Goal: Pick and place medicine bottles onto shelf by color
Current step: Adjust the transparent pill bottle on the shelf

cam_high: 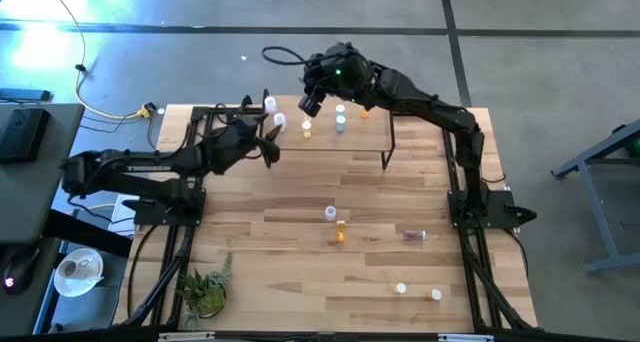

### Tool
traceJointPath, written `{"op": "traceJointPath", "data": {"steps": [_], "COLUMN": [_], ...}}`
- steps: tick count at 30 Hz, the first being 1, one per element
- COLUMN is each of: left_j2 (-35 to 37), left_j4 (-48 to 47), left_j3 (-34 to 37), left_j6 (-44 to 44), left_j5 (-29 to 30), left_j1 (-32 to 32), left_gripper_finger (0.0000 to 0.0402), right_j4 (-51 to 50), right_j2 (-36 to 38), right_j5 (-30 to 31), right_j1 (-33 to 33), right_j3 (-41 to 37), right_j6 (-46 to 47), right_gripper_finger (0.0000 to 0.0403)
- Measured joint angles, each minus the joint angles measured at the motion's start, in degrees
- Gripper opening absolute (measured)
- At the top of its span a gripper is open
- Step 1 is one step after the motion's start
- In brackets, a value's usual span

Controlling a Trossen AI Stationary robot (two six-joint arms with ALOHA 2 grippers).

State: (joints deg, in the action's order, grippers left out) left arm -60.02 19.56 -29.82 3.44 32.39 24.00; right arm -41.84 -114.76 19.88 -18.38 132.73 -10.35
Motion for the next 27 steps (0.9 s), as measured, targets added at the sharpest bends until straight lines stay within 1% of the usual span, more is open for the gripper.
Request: {"op": "traceJointPath", "data": {"steps": [2,7,13,18,27], "left_j2": [-2.2,-6.4,-9.8,-11.6,-12.2], "left_j4": [0.1,0.1,0.1,0.0,0.0], "left_j3": [-0.9,-2.2,-3.4,-3.4,-3.4], "left_j6": [1.4,2.5,4.0,4.1,4.0], "left_j5": [0.3,3.8,4.5,8.0,11.7], "left_j1": [0.6,0.9,0.9,0.9,0.9], "left_gripper_finger": [0.0243,0.0243,0.0243,0.0243,0.0243], "right_j4": [-1.4,-3.6,-3.5,-3.4,-3.4], "right_j2": [-0.1,-0.1,-0.1,-0.1,-0.1], "right_j5": [-0.1,-0.1,-0.1,-0.1,-0.1], "right_j1": [0.0,-0.1,-0.3,-0.6,-0.8], "right_j3": [0.0,0.0,0.0,0.0,0.0], "right_j6": [0.0,0.0,0.0,1.2,1.3], "right_gripper_finger": [0.0158,0.0158,0.0158,0.0158,0.0158]}}
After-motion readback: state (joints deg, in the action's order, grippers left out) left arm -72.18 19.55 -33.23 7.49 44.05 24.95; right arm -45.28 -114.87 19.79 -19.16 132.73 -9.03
